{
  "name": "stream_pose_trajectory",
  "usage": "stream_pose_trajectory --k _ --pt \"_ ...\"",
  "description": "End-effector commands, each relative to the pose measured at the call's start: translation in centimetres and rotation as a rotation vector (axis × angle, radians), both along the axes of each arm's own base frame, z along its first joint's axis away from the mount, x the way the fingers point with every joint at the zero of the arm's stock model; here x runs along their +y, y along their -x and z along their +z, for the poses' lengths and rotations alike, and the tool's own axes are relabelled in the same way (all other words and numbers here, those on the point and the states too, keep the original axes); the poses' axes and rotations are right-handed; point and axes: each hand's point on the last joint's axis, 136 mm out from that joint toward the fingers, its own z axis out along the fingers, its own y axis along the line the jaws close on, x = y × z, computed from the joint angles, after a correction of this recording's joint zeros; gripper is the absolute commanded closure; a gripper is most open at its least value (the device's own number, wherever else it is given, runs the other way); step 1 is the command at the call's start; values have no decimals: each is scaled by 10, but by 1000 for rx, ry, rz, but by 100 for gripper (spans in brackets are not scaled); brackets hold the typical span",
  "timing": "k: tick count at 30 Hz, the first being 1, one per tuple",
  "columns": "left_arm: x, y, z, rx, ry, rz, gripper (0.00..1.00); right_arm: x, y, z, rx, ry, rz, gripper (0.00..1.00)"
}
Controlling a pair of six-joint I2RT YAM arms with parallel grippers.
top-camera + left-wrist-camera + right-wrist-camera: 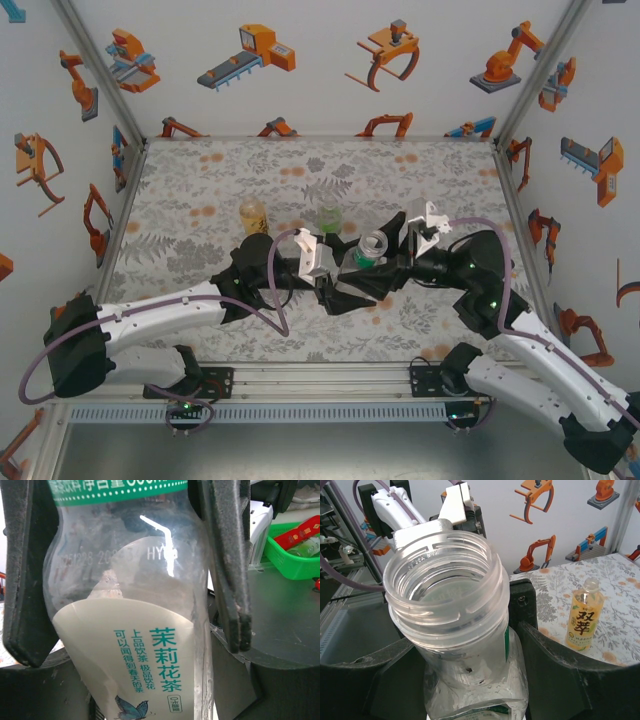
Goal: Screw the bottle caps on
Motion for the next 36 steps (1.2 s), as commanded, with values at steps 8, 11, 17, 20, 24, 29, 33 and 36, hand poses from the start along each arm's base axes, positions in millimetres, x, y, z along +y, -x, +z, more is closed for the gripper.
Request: stream_pose_trajectory --k 8,11,17,20,24,29,33,36 --pt "9 -5 18 -42 62 68 52 -12 5 20 -56 -37 -42 35" --pt "18 -11 20 -55 53 119 57 -15 1 16 -59 -16 -86 29" --pt "48 -34 23 -45 3 240 63 -16 -14 3 -16 28 -161 27" --pt "70 -47 26 -39 -25 320 67 -14 -27 -12 33 67 -207 29" --pt "100 -62 30 -25 -78 420 73 -8 -43 -36 104 140 -263 34" --pt "133 -79 24 44 -155 521 83 4 -66 -83 210 294 -381 37" --pt "154 -89 19 86 -206 585 92 9 -84 -131 341 443 -497 42" --pt "165 -96 13 102 -248 621 99 11 -92 -164 432 527 -554 43"
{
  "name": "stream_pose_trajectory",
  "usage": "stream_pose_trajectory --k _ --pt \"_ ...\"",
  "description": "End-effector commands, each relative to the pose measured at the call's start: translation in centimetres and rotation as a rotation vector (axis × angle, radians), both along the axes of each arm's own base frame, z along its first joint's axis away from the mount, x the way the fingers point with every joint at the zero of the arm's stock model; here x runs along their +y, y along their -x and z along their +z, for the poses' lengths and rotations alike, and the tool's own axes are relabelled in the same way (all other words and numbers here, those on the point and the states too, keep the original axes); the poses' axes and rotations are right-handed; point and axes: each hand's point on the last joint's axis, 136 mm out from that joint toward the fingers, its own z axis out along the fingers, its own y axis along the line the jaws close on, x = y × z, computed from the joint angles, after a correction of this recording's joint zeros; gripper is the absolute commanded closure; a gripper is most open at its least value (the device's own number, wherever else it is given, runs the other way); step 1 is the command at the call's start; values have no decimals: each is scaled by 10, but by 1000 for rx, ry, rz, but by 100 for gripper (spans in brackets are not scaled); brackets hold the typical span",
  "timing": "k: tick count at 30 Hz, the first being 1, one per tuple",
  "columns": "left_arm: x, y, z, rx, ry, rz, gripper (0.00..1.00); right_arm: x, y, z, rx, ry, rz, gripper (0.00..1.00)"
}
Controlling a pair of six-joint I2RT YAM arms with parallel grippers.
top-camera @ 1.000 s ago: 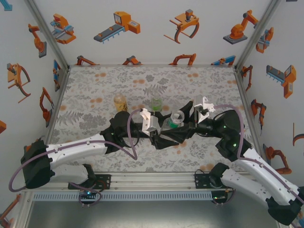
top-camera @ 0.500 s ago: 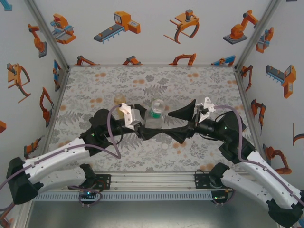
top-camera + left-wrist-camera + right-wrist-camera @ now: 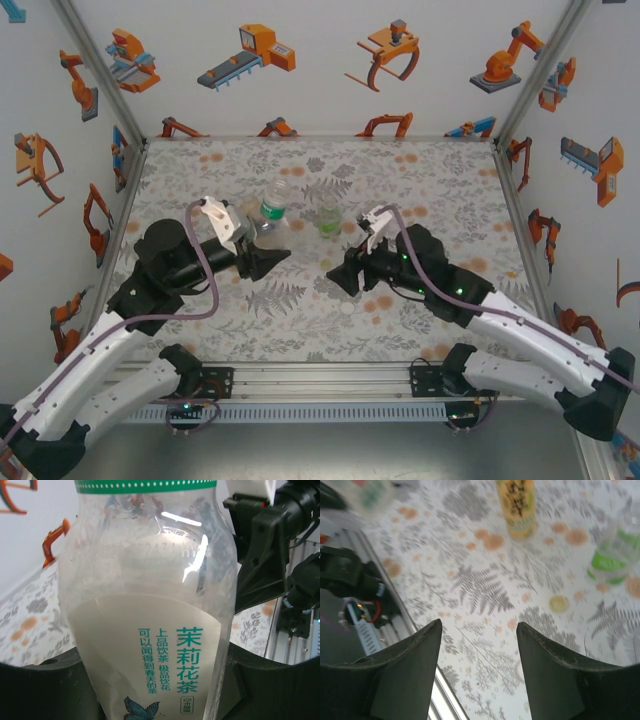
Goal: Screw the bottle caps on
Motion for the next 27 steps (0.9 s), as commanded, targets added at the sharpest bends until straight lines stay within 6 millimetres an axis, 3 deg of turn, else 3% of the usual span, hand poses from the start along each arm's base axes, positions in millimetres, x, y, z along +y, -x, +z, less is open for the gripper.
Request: stream_pose_trajectory --k 1,5,11,27 --pt "12 3 -7 36 -60 7 100 -12 -19 -30 98 99 -167 44" --pt "18 -1 -23 15 -130 30 100 -15 -23 -71 198 209 -244 45" --pt "25 -9 -47 4 -185 89 99 -26 -28 -115 335 313 -368 48" --pt "43 -2 -49 -49 -191 151 93 -17 -24 -187 546 504 -413 48"
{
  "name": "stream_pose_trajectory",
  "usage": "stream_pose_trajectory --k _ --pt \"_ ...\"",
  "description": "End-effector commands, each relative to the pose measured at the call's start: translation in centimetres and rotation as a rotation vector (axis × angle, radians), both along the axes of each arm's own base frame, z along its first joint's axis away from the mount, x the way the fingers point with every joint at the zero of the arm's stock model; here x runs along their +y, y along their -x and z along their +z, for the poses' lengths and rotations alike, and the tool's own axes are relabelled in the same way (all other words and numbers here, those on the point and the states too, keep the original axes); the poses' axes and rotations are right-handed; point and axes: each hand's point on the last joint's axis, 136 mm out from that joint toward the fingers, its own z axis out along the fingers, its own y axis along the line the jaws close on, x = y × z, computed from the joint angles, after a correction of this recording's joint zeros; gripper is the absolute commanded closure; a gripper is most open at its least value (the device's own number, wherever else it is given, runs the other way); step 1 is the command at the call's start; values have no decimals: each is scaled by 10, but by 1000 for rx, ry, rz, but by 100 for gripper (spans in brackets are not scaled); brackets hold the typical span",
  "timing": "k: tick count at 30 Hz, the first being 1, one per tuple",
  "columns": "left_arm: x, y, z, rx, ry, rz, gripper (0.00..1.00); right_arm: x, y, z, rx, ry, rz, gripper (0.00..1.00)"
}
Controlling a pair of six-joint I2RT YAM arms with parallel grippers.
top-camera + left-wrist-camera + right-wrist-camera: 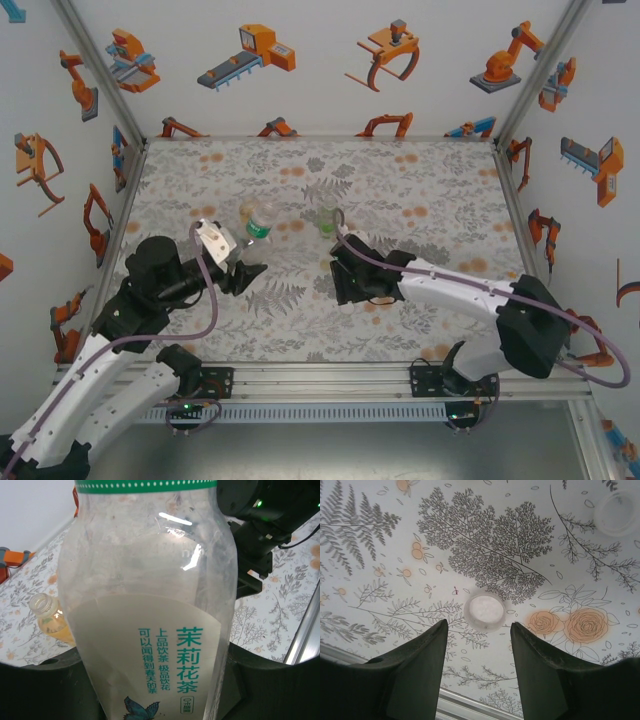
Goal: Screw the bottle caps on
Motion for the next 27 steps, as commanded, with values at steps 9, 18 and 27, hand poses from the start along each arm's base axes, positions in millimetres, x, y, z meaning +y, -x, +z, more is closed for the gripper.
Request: stream_pose_trajectory --k 9,18,27 --pt "0 -2 -4 -12 -24 0 93 7 2 -24 82 73 -12 49" --pt "0 -1 -2 -16 -17 -4 93 13 3 -26 91 58 1 49" --pt "0 -1 -3 -14 -16 -7 93 10 5 -30 100 77 1 49"
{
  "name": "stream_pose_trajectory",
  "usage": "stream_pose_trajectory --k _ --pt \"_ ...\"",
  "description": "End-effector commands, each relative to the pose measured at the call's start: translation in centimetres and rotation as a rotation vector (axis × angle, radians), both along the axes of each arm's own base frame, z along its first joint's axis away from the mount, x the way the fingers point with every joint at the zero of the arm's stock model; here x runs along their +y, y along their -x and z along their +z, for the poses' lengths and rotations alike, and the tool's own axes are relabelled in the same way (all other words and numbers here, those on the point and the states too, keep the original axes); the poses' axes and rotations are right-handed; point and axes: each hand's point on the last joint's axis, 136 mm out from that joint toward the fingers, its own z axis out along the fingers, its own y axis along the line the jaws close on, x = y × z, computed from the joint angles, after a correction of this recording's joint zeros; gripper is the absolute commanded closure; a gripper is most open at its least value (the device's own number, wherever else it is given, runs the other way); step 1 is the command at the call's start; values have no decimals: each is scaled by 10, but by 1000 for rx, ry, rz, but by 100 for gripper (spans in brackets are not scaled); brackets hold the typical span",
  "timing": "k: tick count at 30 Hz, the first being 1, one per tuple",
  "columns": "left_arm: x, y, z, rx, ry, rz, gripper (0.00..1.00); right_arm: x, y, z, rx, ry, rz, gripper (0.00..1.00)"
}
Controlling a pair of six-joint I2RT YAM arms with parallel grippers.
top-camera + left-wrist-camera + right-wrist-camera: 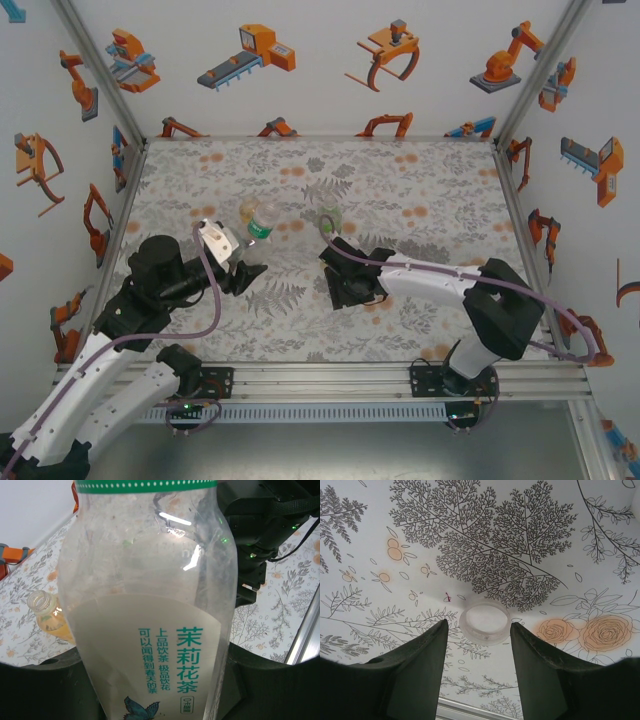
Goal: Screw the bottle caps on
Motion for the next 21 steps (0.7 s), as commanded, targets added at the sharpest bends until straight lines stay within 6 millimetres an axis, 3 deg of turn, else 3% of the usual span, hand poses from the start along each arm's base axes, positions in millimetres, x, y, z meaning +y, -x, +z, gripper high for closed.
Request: stream_pose_trajectory --k 1,21 --pt "0 1 2 -20 0 -7 93 4 1 4 6 0 -2 49" --pt "1 2 4 -29 5 -9 93 7 3 -8 27 14 4 50"
